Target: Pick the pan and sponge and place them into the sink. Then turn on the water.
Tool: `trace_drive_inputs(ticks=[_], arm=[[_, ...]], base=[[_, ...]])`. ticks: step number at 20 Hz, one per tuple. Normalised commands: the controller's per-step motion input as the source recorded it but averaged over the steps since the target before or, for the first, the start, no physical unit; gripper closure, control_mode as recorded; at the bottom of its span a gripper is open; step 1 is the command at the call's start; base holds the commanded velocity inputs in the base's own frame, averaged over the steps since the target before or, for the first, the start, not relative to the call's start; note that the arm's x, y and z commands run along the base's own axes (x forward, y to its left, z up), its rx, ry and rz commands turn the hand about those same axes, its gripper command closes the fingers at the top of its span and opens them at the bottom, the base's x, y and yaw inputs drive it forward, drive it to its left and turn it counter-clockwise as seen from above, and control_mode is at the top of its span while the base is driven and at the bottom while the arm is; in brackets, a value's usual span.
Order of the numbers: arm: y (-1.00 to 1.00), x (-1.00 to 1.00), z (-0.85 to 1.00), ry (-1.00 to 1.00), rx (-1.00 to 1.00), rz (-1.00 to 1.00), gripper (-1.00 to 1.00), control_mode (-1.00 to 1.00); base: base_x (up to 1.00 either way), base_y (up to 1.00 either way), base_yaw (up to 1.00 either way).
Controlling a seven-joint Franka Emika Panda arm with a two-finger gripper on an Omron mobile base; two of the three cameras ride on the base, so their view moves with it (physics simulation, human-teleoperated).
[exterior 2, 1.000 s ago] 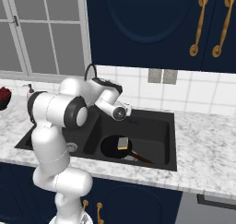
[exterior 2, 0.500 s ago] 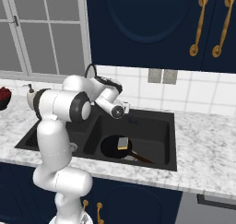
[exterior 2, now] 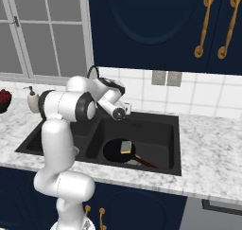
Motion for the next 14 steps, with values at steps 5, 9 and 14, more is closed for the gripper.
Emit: trace_drive_inputs(ticks=[5, 9, 14], arm=[[0.01, 0.19, 0.0, -0.02, 0.0, 0.0, -1.0, -1.0], [0.07, 0.18, 0.0, 0.0, 0.0, 0.0, -1.0, -1.0], [0.12, 0.12, 0.0, 0.0, 0.0, 0.0, -1.0, -1.0]], base=[[0.0, 0.0, 0.0], [0.0, 0.0, 0.0], [0.0, 0.0, 0.0]])
